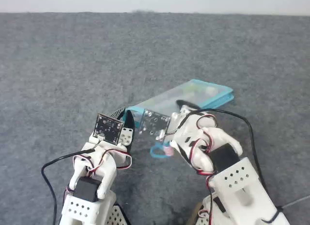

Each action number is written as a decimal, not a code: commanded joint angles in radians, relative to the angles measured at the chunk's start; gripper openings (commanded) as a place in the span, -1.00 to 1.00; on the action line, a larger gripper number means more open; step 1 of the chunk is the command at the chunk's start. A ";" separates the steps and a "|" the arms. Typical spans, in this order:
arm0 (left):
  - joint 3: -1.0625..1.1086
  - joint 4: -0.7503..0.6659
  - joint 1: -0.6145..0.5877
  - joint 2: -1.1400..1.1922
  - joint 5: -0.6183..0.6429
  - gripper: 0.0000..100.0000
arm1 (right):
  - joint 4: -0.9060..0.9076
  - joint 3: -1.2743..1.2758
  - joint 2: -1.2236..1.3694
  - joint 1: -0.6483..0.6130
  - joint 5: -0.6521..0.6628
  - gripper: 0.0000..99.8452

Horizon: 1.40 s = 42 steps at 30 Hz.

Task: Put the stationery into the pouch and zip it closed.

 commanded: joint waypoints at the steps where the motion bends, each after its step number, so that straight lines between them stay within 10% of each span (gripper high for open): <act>1: -0.004 -0.021 0.012 0.006 -0.021 -0.97 | -0.035 -0.011 -0.008 -0.047 0.023 -0.97; 10: -0.033 -0.006 0.008 0.002 -0.018 -0.90 | -0.073 -0.012 0.002 0.050 -0.235 -0.99; 20: -0.348 0.354 -0.149 0.002 -0.021 -0.52 | -0.119 -0.011 0.062 0.119 -0.345 -0.99; 35: -0.176 0.203 -0.109 0.003 -0.028 -0.75 | -0.058 -0.101 0.174 0.114 -0.542 -0.99; 42: -0.228 0.261 -0.058 0.009 -0.052 -0.50 | 0.054 -0.233 0.226 0.113 -0.554 -0.99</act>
